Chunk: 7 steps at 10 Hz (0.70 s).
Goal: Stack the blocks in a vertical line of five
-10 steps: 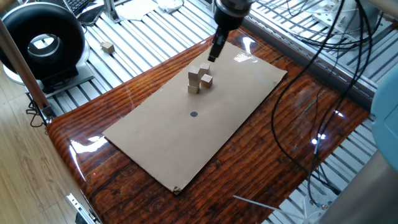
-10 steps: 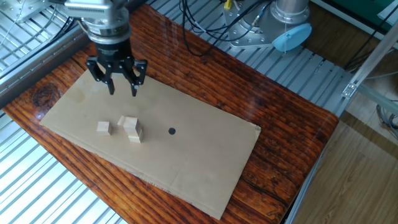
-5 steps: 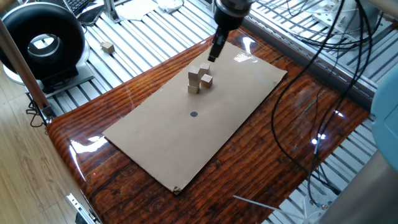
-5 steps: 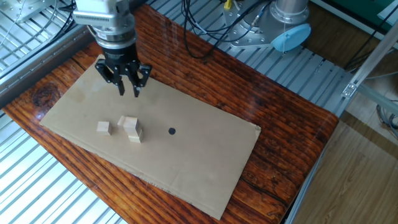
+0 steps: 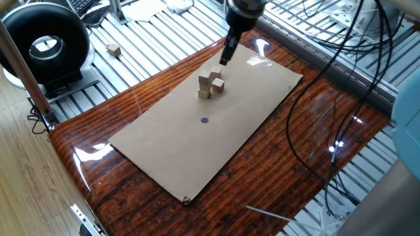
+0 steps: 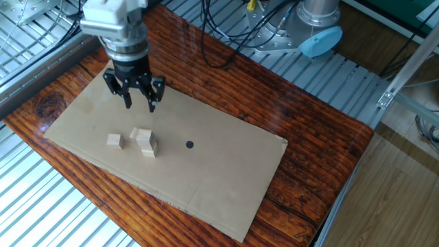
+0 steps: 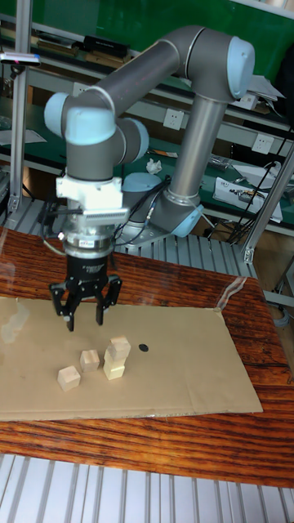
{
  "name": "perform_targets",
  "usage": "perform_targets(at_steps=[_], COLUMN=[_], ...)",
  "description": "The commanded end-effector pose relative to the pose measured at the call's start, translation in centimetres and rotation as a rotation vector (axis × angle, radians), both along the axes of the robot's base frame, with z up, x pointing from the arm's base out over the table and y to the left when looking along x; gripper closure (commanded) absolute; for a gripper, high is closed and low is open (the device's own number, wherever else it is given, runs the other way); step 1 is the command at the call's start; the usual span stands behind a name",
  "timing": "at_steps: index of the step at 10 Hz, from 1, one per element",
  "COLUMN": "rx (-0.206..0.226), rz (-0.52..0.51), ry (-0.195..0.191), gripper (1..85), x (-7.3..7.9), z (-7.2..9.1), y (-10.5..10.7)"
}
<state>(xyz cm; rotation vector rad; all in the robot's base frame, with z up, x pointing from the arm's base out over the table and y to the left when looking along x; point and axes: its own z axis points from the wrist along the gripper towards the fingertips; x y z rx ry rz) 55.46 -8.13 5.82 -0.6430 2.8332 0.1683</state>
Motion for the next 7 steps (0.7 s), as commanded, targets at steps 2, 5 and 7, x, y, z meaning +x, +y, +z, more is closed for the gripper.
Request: perform_targets(at_steps=[2,5,7], rx=[0.064,0.066,0.062], rz=[-0.040,-0.048,-0.047], ry=[-0.041,-0.052,-0.054], gripper=[30.3,32.3,35.3], x=[2.0,2.5,2.6], z=[-2.6,-3.1,-3.4], y=[0.8,1.5,1.5])
